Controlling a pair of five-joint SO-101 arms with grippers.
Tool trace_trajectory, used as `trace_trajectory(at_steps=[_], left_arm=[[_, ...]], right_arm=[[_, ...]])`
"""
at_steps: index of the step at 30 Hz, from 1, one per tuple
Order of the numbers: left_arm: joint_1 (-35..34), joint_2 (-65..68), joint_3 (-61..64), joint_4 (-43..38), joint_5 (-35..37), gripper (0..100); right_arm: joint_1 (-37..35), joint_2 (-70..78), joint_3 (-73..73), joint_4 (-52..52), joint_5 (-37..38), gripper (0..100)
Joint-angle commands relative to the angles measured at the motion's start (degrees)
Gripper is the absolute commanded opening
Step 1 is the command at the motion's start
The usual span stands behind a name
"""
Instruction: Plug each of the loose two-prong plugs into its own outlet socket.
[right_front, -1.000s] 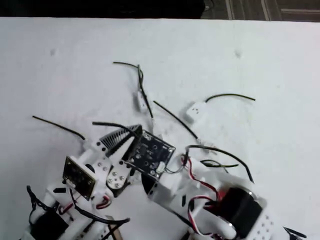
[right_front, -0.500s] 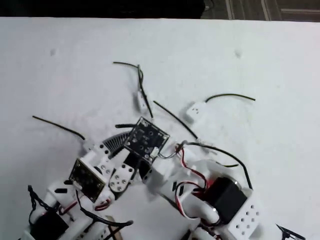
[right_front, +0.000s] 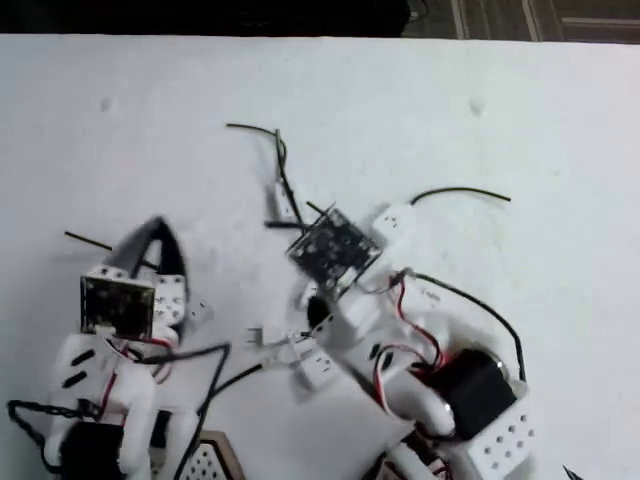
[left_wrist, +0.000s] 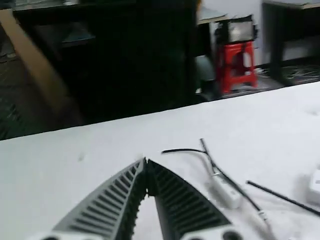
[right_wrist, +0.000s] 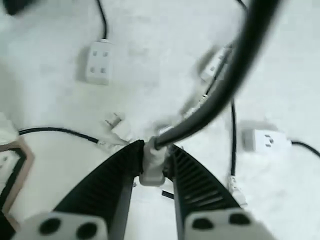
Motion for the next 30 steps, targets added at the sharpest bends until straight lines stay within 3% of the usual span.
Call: trace_trajectory(at_steps=[1,6,11,21,30], left_arm=[[-7.8,0.7,-1.4,3.8,-9.1,2],[-10.6,3.1,-1.4,8.0,-22.1,2],[-10.6,20.4,-3.8,7.5,-29.7,3],[-10.9,59.5,-16.4,7.6,-54.1,28],[-10.6,67.2,-18.1,6.6,-73.0,30]], right_arm=[[6.9,-0.8,4.4,-5.1,-0.2,1.8],[11.7,-0.3,13.1,-12.4,-0.4,1.8],[14.9,-0.3,18.3,-16.1,-0.4,1.8],[16.8,-0.3,19.9,-17.3,-0.4,1.8],[16.7,-0.3,21.3,-17.5,0.1,1.8]])
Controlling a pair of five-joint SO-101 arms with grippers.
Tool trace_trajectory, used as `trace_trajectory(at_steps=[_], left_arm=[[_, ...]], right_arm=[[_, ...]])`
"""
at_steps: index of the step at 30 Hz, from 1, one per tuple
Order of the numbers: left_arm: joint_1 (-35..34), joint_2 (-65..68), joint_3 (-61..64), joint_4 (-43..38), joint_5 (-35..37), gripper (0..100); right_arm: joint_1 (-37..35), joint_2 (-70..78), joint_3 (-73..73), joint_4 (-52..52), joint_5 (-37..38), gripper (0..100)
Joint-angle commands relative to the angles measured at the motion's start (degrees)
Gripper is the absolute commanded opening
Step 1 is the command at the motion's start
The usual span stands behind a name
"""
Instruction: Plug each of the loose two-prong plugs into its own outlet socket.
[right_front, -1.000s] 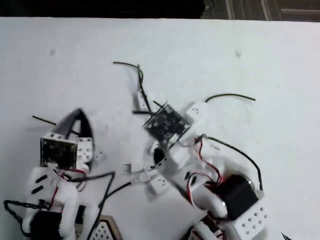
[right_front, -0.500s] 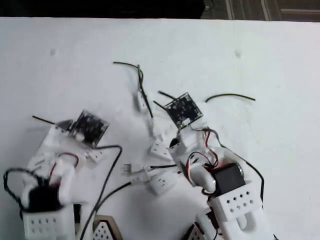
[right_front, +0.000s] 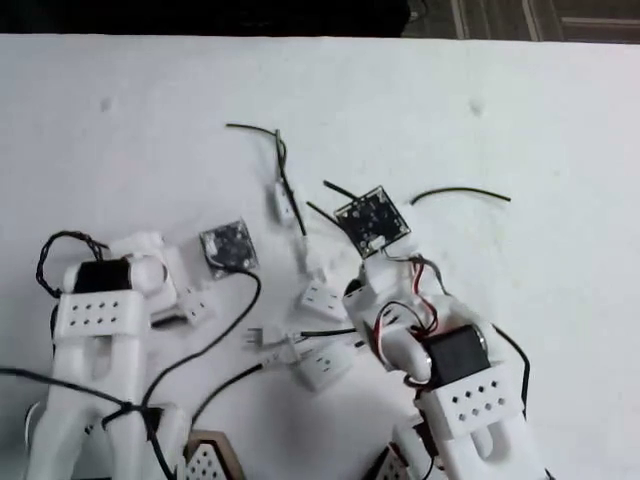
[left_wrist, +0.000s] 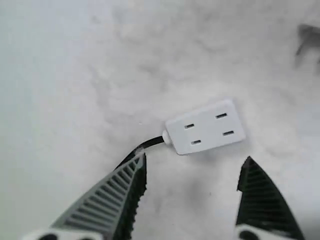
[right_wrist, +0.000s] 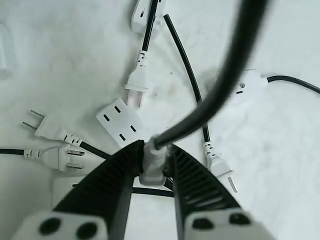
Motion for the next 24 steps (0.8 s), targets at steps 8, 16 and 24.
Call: trace_trajectory(at_steps=[8,16,24], left_arm=[[-0.2,10.9,2.5,-17.7,-13.0,30],[1.7,21.2,2.5,-25.7,-12.9,30],[2.2,18.3,0.1,-25.3,-8.2,30]], right_arm=[[0.2,-0.7,-0.3,-1.4,0.1,1.8],[0.2,-0.7,-0.2,-1.4,0.1,1.8],[0.2,-0.7,-0.2,-1.1,0.1,1.8]])
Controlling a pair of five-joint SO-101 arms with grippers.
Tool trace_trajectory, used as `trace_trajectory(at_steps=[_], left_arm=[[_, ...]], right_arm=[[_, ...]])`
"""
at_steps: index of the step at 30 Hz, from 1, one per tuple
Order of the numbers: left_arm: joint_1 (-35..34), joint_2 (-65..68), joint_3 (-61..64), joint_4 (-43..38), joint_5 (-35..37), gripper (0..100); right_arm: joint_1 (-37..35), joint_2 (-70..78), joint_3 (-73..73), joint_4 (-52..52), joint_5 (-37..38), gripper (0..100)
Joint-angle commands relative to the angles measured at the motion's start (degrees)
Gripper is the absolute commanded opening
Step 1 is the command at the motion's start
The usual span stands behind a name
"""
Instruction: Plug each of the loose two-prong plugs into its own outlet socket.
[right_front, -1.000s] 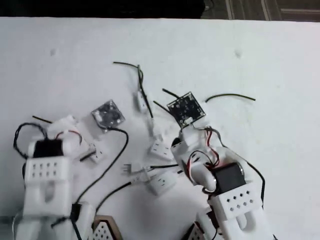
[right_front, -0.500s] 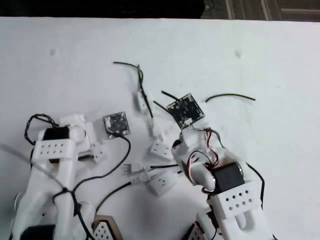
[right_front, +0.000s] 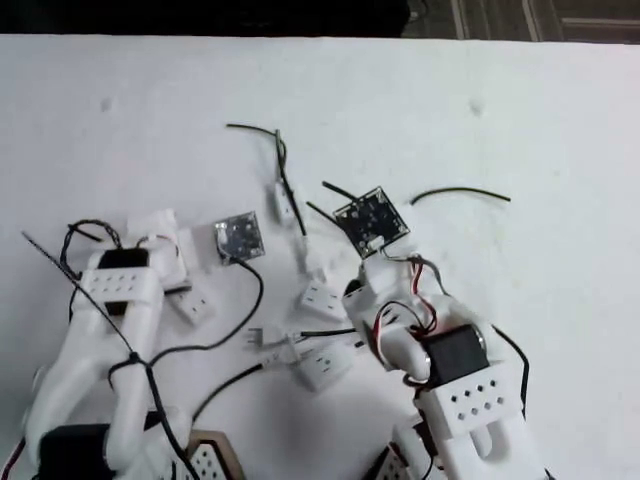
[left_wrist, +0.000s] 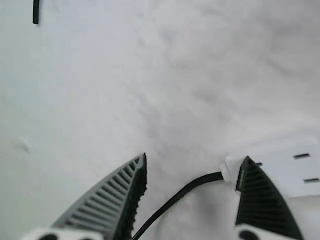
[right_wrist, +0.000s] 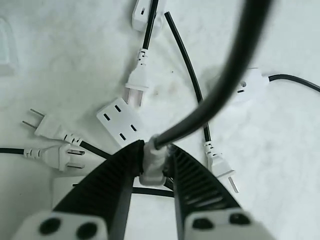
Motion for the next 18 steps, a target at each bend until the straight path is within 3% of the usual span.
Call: trace_trajectory(at_steps=[1,11,15,18], left_arm=[[-0.7,-1.5,-1.8,3.1,-4.5,30],[-1.8,-17.7,-3.5,27.2,-10.0,30],[-1.5,-18.6,-0.3,26.1,-10.2,30],[-1.5,-17.1,4.7,18.5,-10.2,33]], right_arm=[[0.2,-0.7,-0.4,-0.9,0.1,1.8],[0.2,-0.7,-0.4,-0.9,0.1,1.8],[0.2,-0.7,-0.4,-0.8,0.1,1.8],[0.2,-0.7,-0.4,-0.8,0.1,1.8]])
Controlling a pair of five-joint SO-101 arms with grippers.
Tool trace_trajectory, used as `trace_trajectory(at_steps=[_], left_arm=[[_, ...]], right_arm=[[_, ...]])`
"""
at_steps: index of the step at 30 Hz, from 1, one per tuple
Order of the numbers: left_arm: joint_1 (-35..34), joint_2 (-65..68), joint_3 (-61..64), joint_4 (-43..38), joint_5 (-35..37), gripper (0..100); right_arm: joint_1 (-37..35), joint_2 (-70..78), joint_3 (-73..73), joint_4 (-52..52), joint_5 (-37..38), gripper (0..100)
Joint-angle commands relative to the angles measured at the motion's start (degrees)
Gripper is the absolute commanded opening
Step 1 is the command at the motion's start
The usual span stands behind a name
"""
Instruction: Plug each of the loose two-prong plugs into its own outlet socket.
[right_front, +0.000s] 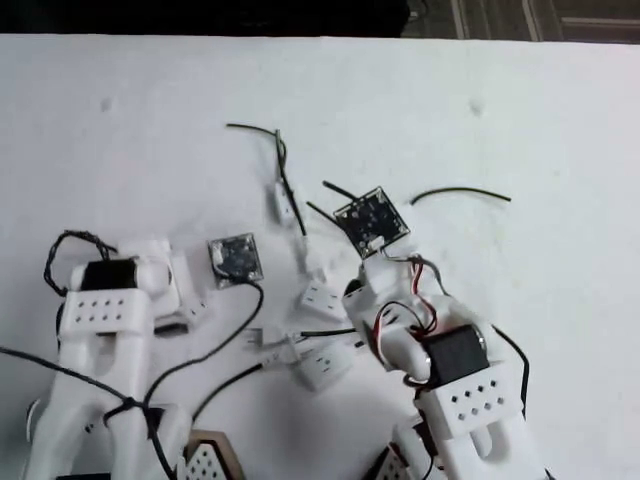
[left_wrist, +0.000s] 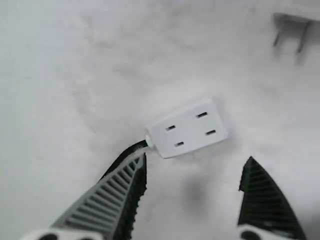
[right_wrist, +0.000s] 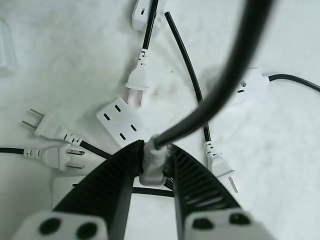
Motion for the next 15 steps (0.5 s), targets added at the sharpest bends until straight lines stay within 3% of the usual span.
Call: trace_trajectory(at_steps=[1,4,11,15], left_arm=[[-0.3,0.4,5.5,-10.4,-10.1,33],[-0.4,3.4,7.7,-17.1,-10.1,33],[-0.2,11.8,5.8,-23.7,-9.5,33],[2.3,15.9,2.8,-25.3,-2.8,33]], right_arm=[[0.2,-0.7,-0.4,-0.8,0.1,1.8],[0.1,-0.5,-0.4,-0.8,0.1,1.8],[0.1,-0.4,-0.4,-0.8,0.1,1.8],[0.0,-0.4,-0.4,-0.8,0.1,1.8]])
